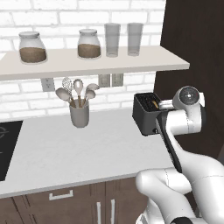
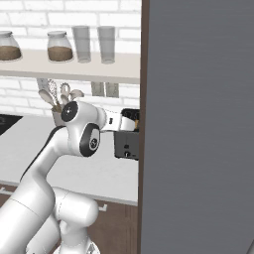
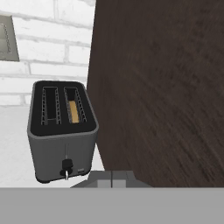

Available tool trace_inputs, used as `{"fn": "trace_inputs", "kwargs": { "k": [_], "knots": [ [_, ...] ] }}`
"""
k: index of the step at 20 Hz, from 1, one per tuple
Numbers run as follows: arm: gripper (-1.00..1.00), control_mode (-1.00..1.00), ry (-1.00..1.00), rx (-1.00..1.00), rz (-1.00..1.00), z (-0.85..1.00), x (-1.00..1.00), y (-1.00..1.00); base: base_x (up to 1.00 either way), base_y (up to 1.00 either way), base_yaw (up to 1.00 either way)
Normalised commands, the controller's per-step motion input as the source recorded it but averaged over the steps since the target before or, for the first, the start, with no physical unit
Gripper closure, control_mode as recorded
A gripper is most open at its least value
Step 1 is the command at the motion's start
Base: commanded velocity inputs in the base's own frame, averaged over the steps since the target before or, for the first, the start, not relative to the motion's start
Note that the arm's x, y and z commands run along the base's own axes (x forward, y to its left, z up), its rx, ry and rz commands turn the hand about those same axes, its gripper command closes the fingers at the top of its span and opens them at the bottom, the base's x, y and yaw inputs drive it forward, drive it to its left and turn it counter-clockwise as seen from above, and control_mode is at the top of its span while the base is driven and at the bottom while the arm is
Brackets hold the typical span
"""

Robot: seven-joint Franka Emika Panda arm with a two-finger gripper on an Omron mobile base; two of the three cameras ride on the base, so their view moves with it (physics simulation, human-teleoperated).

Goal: Start the toaster. Once the lever pops up, take the bread to the plate on the dining counter.

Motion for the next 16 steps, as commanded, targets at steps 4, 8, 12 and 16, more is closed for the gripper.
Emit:
{"fn": "trace_inputs", "kwargs": {
  "k": [4, 8, 12, 16],
  "knots": [
    [1.0, -1.0, 0.0, 0.0, 0.0, 0.0, 0.0, 0.0, 0.0, 0.0, 0.0],
    [1.0, -1.0, 0.0, 0.0, 0.0, 0.0, 0.0, 0.0, 0.0, 0.0, 0.0],
    [1.0, -1.0, 0.0, 0.0, 0.0, 0.0, 0.0, 0.0, 0.0, 0.0, 0.0],
    [1.0, -1.0, 0.0, 0.0, 0.0, 0.0, 0.0, 0.0, 0.0, 0.0, 0.0]
  ]
}}
